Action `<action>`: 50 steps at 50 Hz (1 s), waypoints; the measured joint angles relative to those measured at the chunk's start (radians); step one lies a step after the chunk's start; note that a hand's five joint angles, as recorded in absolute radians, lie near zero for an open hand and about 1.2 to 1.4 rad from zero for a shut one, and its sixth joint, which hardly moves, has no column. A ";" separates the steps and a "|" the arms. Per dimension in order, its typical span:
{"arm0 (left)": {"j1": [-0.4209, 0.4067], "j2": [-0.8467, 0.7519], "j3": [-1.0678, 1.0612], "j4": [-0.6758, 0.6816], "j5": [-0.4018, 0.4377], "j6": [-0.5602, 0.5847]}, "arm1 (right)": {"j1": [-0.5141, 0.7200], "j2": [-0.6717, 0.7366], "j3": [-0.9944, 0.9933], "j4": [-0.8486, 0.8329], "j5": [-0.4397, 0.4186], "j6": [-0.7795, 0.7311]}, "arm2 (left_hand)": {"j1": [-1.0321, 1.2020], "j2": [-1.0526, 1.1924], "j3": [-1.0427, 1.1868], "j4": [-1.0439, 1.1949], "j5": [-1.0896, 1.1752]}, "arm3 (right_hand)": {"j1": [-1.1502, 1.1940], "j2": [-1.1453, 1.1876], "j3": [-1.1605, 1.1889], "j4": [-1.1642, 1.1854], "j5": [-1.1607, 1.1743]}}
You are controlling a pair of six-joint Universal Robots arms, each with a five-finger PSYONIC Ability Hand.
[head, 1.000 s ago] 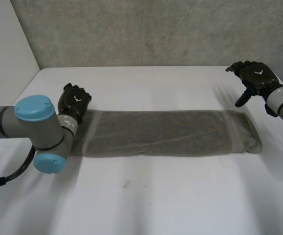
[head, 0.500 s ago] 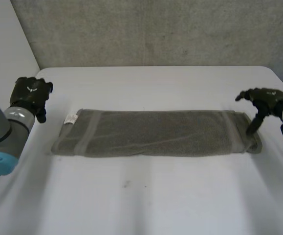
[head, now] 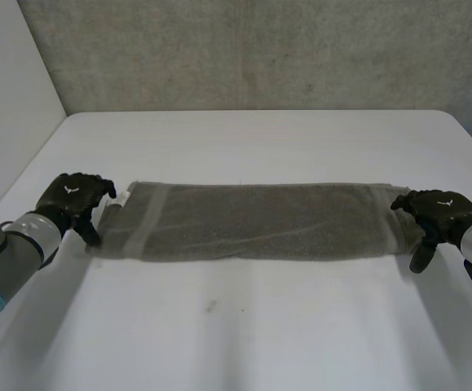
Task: Fold the towel.
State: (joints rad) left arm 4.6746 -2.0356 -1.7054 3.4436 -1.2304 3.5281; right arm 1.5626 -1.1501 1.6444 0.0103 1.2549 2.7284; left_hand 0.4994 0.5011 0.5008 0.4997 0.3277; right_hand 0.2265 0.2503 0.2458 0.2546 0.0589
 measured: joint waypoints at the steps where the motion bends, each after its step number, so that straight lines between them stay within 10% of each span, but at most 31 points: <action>1: -0.001 -0.005 -0.002 0.000 0.002 -0.004 | 0.000 0.001 0.001 -0.001 0.000 -0.001 | 0.000 0.001 0.001 0.001 0.002 | 0.000 0.000 0.000 0.000 0.000; 22: -0.001 0.014 -0.106 0.000 -0.002 0.003 | -0.046 0.054 0.000 -0.012 -0.024 -0.092 | 0.220 0.218 0.218 0.216 0.211 | 0.056 0.025 0.035 0.026 0.051; 37: 0.000 0.141 -0.239 -0.002 -0.007 0.042 | -0.050 0.103 -0.006 -0.187 -0.014 -0.100 | 0.378 0.378 0.378 0.380 0.374 | 1.098 1.072 1.073 1.062 1.098; 50: 0.005 0.288 -0.346 -0.031 -0.002 0.062 | -0.123 0.104 -0.023 -0.244 -0.006 -0.171 | 0.298 0.298 0.299 0.299 0.297 | 1.113 1.081 1.087 1.084 1.122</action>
State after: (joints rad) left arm 4.6796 -1.7474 -2.0512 3.4124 -1.2319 3.5899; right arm 1.4398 -1.0458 1.6216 -0.2339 1.2489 2.5572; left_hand 0.7971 0.7990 0.7996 0.7985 0.6250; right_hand 1.3400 1.3317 1.3332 1.3384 1.1807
